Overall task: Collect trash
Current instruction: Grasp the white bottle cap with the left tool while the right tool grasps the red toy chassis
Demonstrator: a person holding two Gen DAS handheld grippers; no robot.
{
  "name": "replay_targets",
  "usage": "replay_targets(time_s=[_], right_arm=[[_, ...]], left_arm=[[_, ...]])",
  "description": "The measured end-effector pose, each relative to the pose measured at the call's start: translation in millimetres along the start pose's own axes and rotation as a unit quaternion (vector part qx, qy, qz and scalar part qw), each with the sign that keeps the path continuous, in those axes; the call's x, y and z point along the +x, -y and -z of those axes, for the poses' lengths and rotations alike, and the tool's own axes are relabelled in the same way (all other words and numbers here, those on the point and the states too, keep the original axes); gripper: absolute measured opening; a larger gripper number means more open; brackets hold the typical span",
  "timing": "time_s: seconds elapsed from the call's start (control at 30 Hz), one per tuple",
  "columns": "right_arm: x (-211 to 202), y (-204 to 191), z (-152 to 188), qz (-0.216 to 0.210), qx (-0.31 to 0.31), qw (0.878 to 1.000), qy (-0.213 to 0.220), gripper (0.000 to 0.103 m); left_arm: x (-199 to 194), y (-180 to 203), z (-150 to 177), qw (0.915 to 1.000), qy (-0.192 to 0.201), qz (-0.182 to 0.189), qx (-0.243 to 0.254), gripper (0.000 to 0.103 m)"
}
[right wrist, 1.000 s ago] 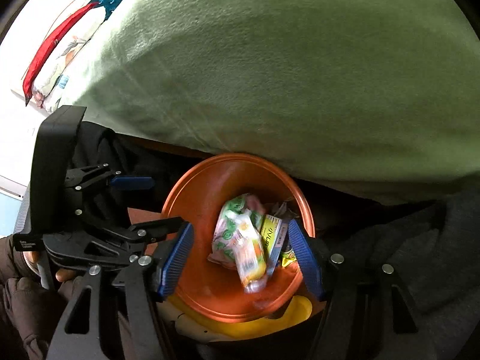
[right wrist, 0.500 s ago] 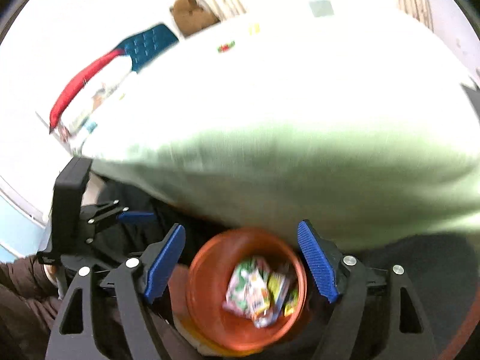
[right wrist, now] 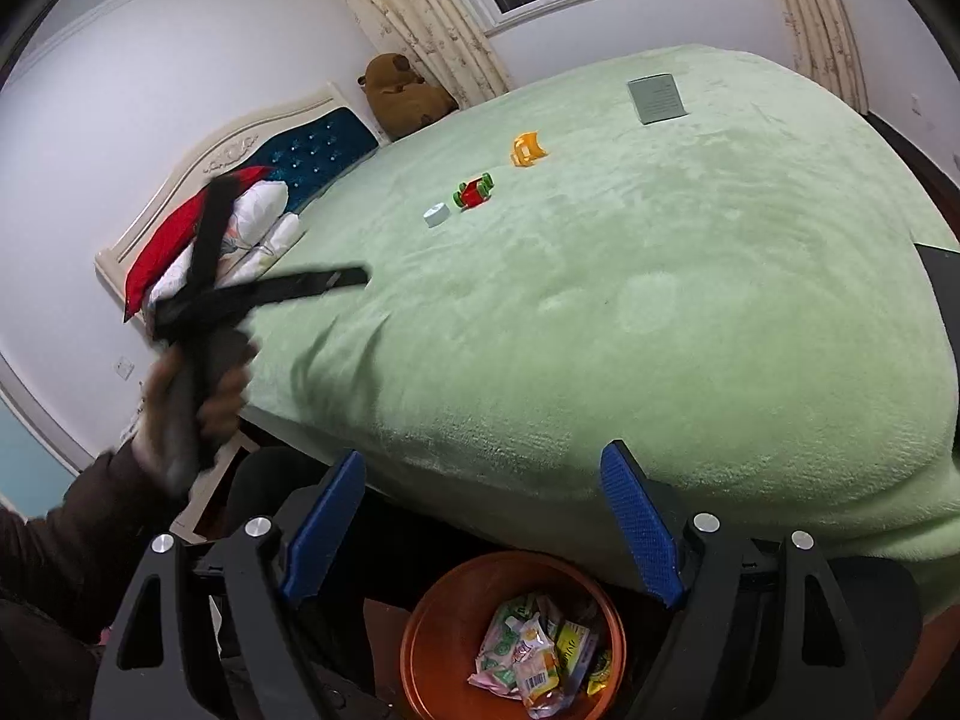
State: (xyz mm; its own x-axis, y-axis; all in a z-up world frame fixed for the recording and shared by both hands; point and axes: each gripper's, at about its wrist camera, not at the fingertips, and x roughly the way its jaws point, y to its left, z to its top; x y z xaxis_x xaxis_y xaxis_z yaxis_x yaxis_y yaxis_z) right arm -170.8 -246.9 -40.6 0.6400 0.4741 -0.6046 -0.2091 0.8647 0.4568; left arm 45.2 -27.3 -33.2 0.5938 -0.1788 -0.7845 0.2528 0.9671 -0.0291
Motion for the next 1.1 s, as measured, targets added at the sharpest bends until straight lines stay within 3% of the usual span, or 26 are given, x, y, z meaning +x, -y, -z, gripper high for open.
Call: replay_targets(time_s=[0.2,0.4,0.6,0.67,0.7,0.77,0.9,1.0,1.1], right_arm=[[-5,12,-5,0.011,0.017,1.0,0.015,0.08],[-3,24,-12,0.02,0.031,0.999,0.016,0.08],[5,29,-17,0.02,0.035,0.999,0.007,0.08],[8,30,-19,0.022,0.033,0.999,0.005,0.08],[9,30,-20,0.022,0.034,0.999,0.004,0.08],[11,30,-22,0.022,0.034,0.999,0.003,0.08],[17,28,-28,0.021,0.028,0.999,-0.001,0.08],[22,24,-36,0.02,0.016,1.0,-0.002,0.08],[27,20,-49,0.021,0.001,1.0,0.003,0.08]], left_arm=[[54,-10,-50,0.9988,-0.007,-0.046,0.017,0.087],[78,-18,-76,0.9991,-0.01,-0.04,0.011,0.087],[108,-22,-88,0.9978,-0.012,-0.061,0.023,0.086],[114,-23,-91,0.9982,-0.006,-0.056,0.02,0.081],[118,-23,-92,0.9985,-0.007,-0.05,0.02,0.07],[122,-21,-92,0.9988,-0.007,-0.041,0.025,0.064],[118,-11,-88,0.9981,0.003,-0.032,0.053,0.031],[113,-2,-83,0.9963,0.009,-0.049,0.07,0.031],[103,2,-76,0.9967,0.013,-0.04,0.068,0.031]])
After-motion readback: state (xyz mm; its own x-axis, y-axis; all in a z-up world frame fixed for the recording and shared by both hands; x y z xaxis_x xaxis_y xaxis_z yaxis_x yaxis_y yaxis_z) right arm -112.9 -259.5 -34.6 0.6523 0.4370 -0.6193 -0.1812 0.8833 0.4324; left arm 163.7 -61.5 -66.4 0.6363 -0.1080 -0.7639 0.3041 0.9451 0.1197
